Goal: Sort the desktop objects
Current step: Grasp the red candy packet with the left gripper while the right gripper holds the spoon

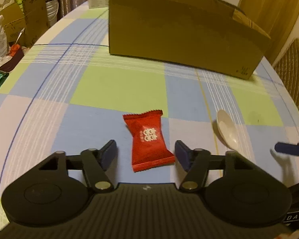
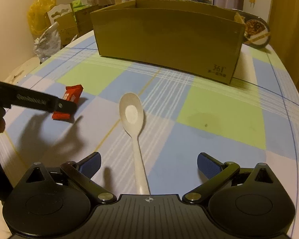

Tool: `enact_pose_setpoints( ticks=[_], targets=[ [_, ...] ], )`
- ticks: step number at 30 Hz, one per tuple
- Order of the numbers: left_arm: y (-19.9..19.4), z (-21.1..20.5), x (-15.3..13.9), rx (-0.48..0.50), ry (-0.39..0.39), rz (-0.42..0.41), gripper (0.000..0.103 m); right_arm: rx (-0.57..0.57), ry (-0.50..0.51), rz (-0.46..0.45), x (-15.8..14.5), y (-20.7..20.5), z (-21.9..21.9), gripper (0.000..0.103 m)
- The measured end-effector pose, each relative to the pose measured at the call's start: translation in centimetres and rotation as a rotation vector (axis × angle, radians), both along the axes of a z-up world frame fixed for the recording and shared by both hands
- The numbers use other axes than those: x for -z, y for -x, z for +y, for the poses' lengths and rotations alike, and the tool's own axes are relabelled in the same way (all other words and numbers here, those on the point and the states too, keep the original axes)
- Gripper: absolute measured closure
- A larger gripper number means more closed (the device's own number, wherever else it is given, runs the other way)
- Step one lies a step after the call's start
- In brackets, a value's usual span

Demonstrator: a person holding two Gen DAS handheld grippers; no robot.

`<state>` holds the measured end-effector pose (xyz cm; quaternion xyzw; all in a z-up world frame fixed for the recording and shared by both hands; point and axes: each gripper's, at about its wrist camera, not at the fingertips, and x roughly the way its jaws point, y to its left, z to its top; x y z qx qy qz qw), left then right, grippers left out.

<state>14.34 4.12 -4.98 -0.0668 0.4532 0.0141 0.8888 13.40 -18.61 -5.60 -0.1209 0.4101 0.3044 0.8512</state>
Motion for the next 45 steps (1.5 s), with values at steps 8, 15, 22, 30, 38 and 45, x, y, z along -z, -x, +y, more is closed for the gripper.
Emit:
enact_pose_setpoints(
  ticks=[8,15,22,30,38,45],
  targets=[
    [-0.3,-0.4,0.4,0.02,-0.05,-0.022,0.062,-0.032,-0.024,-0.013,0.3,-1.8,2.0,0.019],
    [-0.3,0.0,0.5,0.048,-0.068,-0.025,0.062,-0.077,-0.022,-0.037,1.1,-3.0,3.7,0.036],
    [-0.4,0.5,0.5,0.044,-0.055,-0.036,0.061,-0.128,-0.037,-0.082,1.6,-3.3,4.7,0.05],
    [-0.7,0.6,0.6,0.05,-0.059,-0.04,0.058,-0.122,-0.058,-0.09,1.8,-3.6,5.2,0.06],
    [-1.4,0.5,0.4,0.033,-0.046,-0.027,0.052,-0.107,-0.074,-0.087,1.7,-3.5,4.9,0.072],
    [-2.0,1.0,0.5,0.008,-0.049,-0.017,0.045,-0.093,-0.087,-0.084,1.7,-3.5,4.7,0.072]
  ],
)
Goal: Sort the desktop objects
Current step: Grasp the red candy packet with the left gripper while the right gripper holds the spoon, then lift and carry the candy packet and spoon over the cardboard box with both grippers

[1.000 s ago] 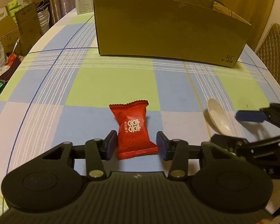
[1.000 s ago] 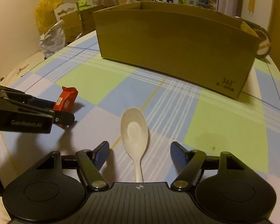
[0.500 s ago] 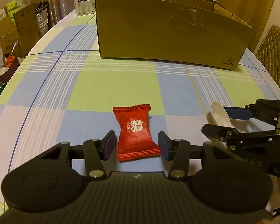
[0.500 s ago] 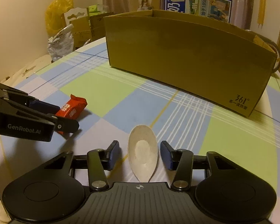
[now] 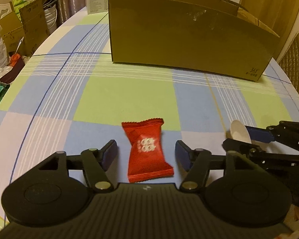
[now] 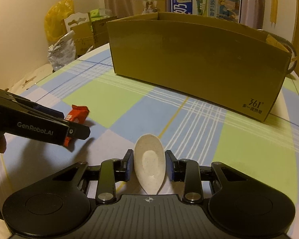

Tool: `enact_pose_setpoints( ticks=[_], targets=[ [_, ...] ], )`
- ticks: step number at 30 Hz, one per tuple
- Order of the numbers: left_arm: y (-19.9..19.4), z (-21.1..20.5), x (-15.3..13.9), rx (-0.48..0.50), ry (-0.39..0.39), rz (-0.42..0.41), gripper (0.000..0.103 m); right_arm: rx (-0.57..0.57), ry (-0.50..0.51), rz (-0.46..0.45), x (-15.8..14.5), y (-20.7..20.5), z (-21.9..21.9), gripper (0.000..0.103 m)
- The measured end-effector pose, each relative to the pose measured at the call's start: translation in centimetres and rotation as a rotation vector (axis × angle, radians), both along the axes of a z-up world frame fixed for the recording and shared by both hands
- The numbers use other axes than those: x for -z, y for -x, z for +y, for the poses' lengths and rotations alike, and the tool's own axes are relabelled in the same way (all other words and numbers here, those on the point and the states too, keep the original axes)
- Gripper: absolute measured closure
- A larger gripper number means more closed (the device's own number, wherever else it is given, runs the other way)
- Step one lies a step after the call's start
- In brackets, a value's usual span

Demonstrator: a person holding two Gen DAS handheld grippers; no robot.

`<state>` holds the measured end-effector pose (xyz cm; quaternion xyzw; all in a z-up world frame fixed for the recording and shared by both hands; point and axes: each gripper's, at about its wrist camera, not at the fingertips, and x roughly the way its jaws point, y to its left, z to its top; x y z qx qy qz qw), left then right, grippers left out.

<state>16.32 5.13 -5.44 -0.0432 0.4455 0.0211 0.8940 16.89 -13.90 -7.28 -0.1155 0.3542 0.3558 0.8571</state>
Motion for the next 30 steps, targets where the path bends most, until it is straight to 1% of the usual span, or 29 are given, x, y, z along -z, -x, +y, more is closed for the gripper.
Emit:
enact_pose_setpoints(
  ticks=[2,4,6,7,8,11,13,18,30],
  targets=[
    [0.1,0.1,0.1,0.0,-0.005,0.0,0.049,0.002,-0.002,0.002,0.0,0.0,0.0,0.072],
    [0.3,0.2,0.1,-0.005,-0.012,-0.005,0.055,0.003,-0.002,0.004,0.0,-0.1,0.0,0.072],
    [0.4,0.4,0.1,-0.007,-0.023,-0.009,0.068,0.003,-0.001,0.004,0.0,-0.1,-0.1,0.072],
    [0.5,0.5,0.1,-0.005,-0.031,-0.01,0.072,0.003,0.0,0.004,-0.1,-0.1,0.0,0.072],
    [0.5,0.6,0.1,-0.003,-0.042,-0.01,0.078,0.003,0.001,0.004,-0.1,-0.1,0.0,0.073],
    [0.6,0.8,0.1,0.019,-0.052,-0.009,0.081,0.012,0.0,0.007,-0.1,0.0,-0.1,0.073],
    [0.7,0.6,0.1,0.037,-0.071,-0.008,0.081,0.021,-0.001,0.008,-0.1,0.1,-0.2,0.073],
    [1.7,0.2,-0.1,0.061,-0.087,-0.006,0.081,0.044,-0.008,0.009,-0.4,0.4,-0.6,0.073],
    [3.1,-0.8,-1.1,0.089,-0.067,-0.006,0.081,0.11,-0.027,0.002,-2.1,1.4,-1.9,0.073]
  ],
)
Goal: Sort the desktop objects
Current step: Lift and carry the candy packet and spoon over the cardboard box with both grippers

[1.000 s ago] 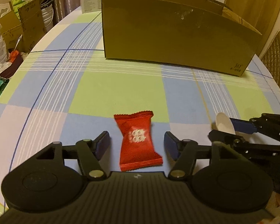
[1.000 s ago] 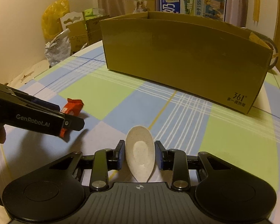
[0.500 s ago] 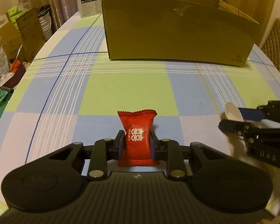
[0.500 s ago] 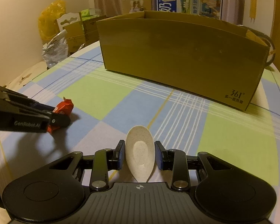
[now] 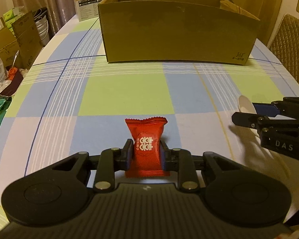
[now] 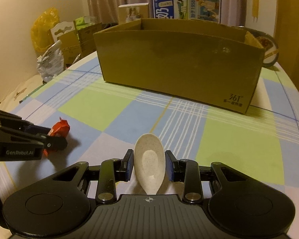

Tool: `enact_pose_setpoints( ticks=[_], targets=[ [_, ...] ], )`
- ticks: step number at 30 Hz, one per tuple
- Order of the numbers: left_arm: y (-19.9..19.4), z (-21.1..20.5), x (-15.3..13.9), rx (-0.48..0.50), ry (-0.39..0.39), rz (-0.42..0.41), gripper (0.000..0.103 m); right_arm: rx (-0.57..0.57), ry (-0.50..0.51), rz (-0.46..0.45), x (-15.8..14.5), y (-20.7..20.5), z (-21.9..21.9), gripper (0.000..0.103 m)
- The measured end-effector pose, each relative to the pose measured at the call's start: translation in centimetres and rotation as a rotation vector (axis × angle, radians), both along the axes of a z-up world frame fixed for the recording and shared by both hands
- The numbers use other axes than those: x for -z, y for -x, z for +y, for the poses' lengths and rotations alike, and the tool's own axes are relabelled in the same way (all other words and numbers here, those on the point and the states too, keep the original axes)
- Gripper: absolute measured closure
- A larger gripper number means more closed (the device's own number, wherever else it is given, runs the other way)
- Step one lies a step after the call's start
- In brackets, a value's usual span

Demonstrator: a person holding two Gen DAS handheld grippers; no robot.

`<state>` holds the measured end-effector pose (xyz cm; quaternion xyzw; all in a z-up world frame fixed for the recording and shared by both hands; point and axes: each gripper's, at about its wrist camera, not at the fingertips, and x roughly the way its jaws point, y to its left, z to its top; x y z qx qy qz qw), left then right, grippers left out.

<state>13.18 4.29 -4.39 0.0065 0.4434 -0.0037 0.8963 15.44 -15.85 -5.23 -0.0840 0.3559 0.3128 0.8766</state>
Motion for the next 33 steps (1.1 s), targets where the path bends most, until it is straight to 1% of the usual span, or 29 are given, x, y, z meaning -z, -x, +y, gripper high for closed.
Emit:
enact_pose_setpoints(
  ticks=[12,22,27,33],
  targets=[
    [0.9,-0.3,-2.4,0.015,0.014,-0.029,0.081,0.044,-0.031,-0.027,-2.6,1.0,-1.3,0.073],
    [1.2,-0.1,-4.8,0.026,0.013,-0.06,0.081,0.064,-0.046,-0.072,-5.2,1.1,-2.1,0.073],
    [0.4,0.2,-6.6,0.037,0.014,-0.093,0.081,0.067,-0.051,-0.116,-7.6,0.0,-2.5,0.073],
    [-1.8,0.7,-9.7,0.054,0.006,-0.143,0.081,0.081,-0.069,-0.174,-11.6,-3.2,-3.0,0.073]
  ],
)
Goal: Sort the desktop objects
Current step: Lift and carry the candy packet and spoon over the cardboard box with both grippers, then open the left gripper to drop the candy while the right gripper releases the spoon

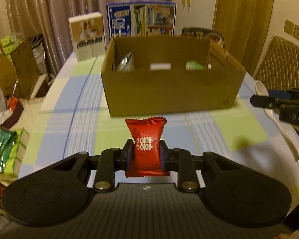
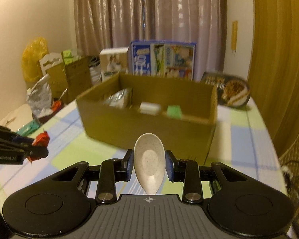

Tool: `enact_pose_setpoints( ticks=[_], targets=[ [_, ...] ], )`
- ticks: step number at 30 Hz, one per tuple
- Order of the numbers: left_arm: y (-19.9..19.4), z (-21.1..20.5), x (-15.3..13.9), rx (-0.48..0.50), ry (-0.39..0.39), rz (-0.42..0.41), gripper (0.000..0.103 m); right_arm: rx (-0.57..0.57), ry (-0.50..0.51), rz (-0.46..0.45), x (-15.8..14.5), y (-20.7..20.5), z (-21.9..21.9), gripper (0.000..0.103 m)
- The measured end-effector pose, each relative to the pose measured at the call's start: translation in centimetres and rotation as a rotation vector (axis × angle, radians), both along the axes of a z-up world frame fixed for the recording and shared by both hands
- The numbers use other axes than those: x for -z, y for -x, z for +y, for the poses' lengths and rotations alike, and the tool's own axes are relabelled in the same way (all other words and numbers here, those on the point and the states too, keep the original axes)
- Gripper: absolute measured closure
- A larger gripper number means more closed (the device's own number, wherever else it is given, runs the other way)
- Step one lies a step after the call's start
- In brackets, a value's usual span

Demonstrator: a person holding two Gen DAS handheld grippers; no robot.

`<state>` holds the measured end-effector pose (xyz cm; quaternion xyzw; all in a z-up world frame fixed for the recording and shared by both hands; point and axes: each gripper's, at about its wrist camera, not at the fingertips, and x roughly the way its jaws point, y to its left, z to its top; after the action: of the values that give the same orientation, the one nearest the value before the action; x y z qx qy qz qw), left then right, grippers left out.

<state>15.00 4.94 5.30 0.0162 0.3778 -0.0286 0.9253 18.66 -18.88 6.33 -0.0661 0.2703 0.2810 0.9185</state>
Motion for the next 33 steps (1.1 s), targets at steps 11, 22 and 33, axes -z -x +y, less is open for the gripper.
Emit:
enact_pose_setpoints(
  ticks=[11,22,33],
  targets=[
    [-6.9,-0.2,-5.5,0.056,0.053,-0.06,0.081,-0.009,-0.05,-0.016,-5.5,-6.9,0.1,0.073],
    [-14.5,-1.0,-7.1,0.108,0.05,-0.062,0.081,0.015,-0.045,-0.023,-7.5,-13.7,0.7,0.073],
    [-20.3,-1.0,-5.0,0.117,0.039,-0.015,0.081,0.056,-0.085,0.031,-6.7,-19.4,1.2,0.073]
  ],
)
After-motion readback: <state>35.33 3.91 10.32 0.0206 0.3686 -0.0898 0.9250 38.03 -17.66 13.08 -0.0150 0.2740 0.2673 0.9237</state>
